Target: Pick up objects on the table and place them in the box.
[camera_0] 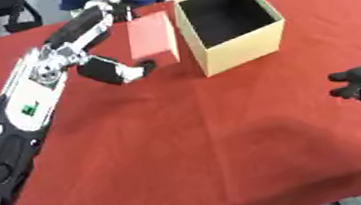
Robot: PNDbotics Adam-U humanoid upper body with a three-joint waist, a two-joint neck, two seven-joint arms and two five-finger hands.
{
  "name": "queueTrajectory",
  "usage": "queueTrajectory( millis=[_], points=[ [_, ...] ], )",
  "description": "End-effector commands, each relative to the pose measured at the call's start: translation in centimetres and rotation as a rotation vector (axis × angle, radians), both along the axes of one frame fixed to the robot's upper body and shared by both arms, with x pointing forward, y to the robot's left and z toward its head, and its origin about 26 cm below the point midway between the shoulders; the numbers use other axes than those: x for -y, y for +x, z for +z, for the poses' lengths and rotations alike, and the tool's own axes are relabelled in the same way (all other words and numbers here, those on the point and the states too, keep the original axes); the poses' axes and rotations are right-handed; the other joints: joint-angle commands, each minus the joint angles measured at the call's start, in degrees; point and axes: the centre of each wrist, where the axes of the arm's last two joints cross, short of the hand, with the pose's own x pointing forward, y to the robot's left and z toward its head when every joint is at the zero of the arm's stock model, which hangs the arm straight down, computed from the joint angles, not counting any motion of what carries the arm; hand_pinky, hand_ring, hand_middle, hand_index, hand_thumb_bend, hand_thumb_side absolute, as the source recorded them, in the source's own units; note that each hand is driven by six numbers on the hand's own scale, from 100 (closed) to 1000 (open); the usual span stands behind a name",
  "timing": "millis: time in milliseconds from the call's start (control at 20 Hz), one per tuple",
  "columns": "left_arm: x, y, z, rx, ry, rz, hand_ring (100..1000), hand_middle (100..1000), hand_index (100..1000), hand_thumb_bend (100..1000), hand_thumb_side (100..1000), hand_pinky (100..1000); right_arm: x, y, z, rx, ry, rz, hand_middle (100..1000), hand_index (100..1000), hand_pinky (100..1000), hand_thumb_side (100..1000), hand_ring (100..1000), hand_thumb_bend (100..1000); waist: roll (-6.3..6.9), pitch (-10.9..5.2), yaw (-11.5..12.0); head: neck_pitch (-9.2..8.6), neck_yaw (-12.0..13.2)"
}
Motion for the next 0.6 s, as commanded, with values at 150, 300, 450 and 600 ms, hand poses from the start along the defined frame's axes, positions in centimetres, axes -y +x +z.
queueTrajectory(
  millis=[150,300,450,600],
  points=[
    [0.3,2.3,2.1,0.046,-0.016,0.038,731,627,656,314,382,1000,-1.0,0.3,0.9,0.025,-0.008,0.065,580,823,846,554,915,100,0.12,-0.41,-1.9,0.05,1.4],
    [0.8,3.7,2.1,0.051,-0.035,0.046,728,629,663,295,418,1000,-1.7,0.4,1.1,0.028,-0.013,0.107,580,824,847,555,916,100,0.32,-0.04,-3.8,-0.51,2.2],
    [1.1,4.9,1.7,0.035,-0.043,0.050,727,630,664,274,451,1000,-2.5,0.5,1.3,0.031,-0.017,0.150,580,824,847,555,916,100,0.43,0.36,-5.9,-1.01,3.1],
    [0.9,6.0,1.1,0.028,-0.028,0.072,726,634,670,299,461,1000,-3.1,0.5,1.5,0.038,-0.019,0.186,580,824,847,555,916,100,0.41,0.78,-7.8,-1.38,3.8]
  ],
)
